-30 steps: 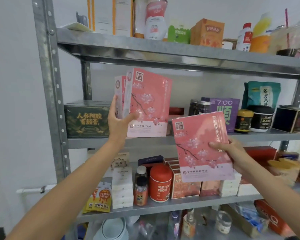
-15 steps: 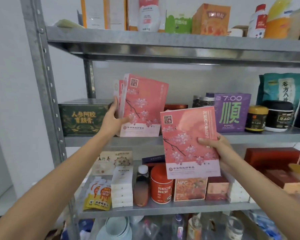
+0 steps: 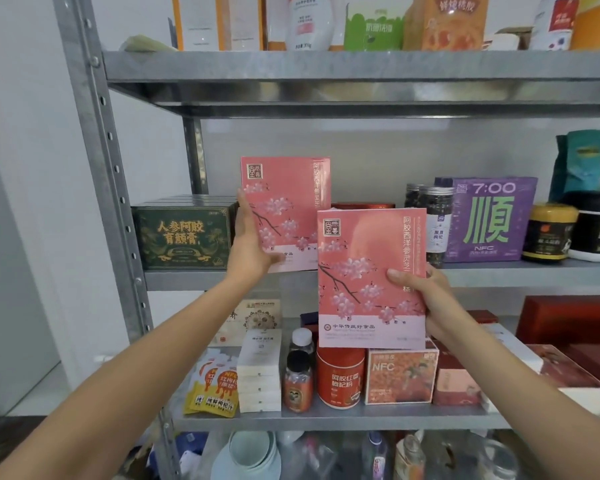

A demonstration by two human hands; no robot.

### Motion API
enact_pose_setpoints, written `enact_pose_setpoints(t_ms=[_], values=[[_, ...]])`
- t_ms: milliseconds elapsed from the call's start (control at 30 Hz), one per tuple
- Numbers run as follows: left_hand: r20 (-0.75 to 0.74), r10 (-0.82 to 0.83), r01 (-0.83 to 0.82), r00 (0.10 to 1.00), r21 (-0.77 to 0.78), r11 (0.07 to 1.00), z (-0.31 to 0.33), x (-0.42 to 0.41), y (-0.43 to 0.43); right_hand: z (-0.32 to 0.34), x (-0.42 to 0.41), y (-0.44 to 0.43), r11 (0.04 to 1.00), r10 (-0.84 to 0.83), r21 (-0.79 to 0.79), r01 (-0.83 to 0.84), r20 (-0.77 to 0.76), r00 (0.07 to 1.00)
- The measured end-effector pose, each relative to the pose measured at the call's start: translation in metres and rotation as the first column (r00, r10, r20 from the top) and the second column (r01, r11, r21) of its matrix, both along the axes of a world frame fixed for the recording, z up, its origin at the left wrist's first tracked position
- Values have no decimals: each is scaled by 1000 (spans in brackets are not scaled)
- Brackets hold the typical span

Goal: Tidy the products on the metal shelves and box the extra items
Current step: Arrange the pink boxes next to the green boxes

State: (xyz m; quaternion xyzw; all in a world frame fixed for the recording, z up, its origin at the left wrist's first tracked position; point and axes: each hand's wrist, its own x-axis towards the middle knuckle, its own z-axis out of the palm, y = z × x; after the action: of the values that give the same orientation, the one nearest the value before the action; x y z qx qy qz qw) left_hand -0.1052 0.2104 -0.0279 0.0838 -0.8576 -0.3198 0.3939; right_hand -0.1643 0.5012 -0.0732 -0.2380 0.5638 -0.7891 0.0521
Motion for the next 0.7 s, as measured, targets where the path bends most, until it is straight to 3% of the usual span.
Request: enact_pose_setpoints(t_ms=[200,400,500,567,633,700], values=[[34,200,-190,979,-190,963,-9,-5,7,4,1,-8,1000,0,-18,0,2,1000],[-71,298,-302,952,-377,875,-22,-5,18,1,3,-9,998,-13,-55,14,17,1000],[-197,139,-183,971,-228,956,-27,7,27,1,4,-10,996,-15,-83,18,38,999],[-187,-86,68,979,-103,992,-32,21,38,1,6,-12,996,-3,-88,7,52,999],[-57,-341,346,938,134,929,-35,32,51,2,9,-15,994,-3,-110,12,88,996],[89,-501,454,861,308,836,-40,40,67,3,11,-21,991,8,-133,12,143,990]])
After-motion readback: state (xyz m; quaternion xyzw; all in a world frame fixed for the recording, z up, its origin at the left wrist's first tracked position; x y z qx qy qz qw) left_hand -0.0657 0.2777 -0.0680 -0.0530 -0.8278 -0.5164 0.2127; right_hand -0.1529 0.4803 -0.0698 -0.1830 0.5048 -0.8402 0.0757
